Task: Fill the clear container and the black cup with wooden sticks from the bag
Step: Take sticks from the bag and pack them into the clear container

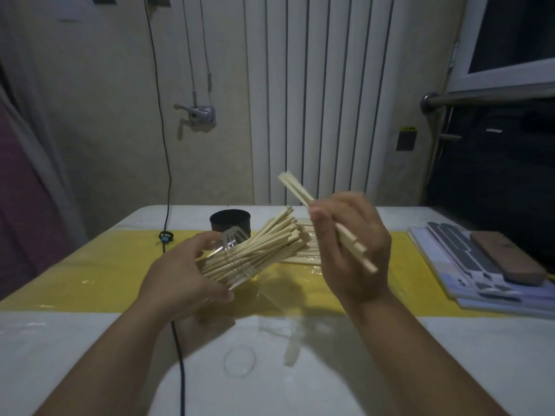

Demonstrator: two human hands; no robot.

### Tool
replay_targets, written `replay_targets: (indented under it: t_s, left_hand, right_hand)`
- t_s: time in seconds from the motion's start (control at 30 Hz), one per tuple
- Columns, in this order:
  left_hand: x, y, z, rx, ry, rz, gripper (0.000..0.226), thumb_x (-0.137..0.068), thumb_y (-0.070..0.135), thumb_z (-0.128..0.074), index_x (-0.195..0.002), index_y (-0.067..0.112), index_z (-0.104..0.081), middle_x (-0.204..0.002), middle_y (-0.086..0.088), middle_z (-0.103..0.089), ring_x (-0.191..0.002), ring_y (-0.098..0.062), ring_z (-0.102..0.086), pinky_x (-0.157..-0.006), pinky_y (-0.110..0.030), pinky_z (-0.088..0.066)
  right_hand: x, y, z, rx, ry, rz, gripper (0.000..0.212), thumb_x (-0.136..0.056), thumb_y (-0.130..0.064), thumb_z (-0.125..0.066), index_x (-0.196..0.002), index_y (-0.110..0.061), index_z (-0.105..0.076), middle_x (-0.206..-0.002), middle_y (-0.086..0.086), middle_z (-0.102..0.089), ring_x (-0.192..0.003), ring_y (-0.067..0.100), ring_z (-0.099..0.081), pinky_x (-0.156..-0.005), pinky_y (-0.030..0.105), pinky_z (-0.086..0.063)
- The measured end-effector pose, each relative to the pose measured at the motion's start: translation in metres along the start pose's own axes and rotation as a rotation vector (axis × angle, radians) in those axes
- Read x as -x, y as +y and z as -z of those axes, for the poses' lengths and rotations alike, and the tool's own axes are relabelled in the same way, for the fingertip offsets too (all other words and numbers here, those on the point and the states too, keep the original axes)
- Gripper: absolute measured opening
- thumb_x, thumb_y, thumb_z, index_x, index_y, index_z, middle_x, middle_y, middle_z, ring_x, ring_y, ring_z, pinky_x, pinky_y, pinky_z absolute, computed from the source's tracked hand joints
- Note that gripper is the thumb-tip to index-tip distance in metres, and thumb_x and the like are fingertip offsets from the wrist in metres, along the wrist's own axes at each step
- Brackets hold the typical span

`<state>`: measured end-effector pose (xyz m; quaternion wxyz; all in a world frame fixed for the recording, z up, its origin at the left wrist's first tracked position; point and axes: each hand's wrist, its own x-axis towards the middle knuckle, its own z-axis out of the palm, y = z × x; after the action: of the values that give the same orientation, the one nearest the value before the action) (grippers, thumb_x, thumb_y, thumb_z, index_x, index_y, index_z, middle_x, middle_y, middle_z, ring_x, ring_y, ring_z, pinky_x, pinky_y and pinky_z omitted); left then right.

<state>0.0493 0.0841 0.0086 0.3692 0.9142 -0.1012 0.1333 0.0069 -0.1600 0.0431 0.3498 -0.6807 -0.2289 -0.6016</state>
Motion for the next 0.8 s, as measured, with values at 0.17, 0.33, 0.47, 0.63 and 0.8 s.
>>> replay_targets:
  t_s: [0.17, 0.33, 0.47, 0.63, 0.8]
  left_hand:
    - [0.000, 0.002, 0.000, -0.039, -0.015, -0.012, 0.095, -0.031, 0.042, -0.088, -0.112, 0.064, -0.044, -0.103, 0.041, -0.050, -0.103, -0.007, -0.060, -0.083, -0.034, -0.050]
    - [0.002, 0.005, 0.000, -0.101, -0.020, -0.037, 0.106, -0.030, 0.043, -0.086, -0.130, 0.054, -0.050, -0.103, 0.035, -0.052, -0.098, -0.009, -0.061, -0.083, -0.034, -0.051]
    - [0.003, 0.005, 0.000, -0.119, -0.015, -0.041, 0.108, -0.029, 0.047, -0.082, -0.132, 0.052, -0.050, -0.108, 0.032, -0.054, -0.099, -0.009, -0.061, -0.085, -0.035, -0.051]
    - [0.003, 0.007, 0.000, -0.126, -0.018, -0.031, 0.108, -0.029, 0.046, -0.081, -0.132, 0.050, -0.052, -0.105, 0.034, -0.054, -0.100, -0.008, -0.061, -0.082, -0.033, -0.048]
    - [0.003, 0.006, 0.001, -0.115, -0.019, -0.026, 0.107, -0.031, 0.042, -0.085, -0.133, 0.049, -0.052, -0.104, 0.034, -0.054, -0.097, -0.006, -0.060, -0.078, -0.031, -0.047]
  right_hand:
    - [-0.008, -0.023, -0.006, -0.442, 0.111, -0.716, 0.039, -0.103, -0.026, -0.050, -0.069, -0.013, -0.064, -0.055, 0.002, -0.060, -0.044, 0.015, -0.059, -0.045, 0.022, -0.048]
    - [-0.005, -0.015, -0.007, -0.325, -0.028, -0.832, 0.040, -0.100, -0.030, -0.054, -0.064, -0.017, -0.065, -0.048, -0.007, -0.057, -0.045, 0.003, -0.053, -0.052, 0.022, -0.043]
    - [-0.002, -0.010, -0.008, -0.206, -0.114, -0.818, 0.037, -0.097, -0.033, -0.059, -0.064, -0.020, -0.068, -0.063, -0.012, -0.067, -0.063, 0.000, -0.061, -0.060, 0.016, -0.045]
    - [0.004, -0.004, -0.015, -0.254, -0.211, -0.887, 0.020, -0.087, -0.036, -0.073, -0.068, -0.028, -0.071, -0.099, -0.005, -0.066, -0.091, 0.008, -0.064, -0.085, 0.033, -0.050]
    - [0.003, -0.007, -0.014, -0.351, -0.239, -0.935, 0.043, -0.084, -0.056, -0.061, -0.120, -0.032, -0.055, -0.125, -0.014, -0.053, -0.119, 0.007, -0.049, -0.095, 0.027, -0.043]
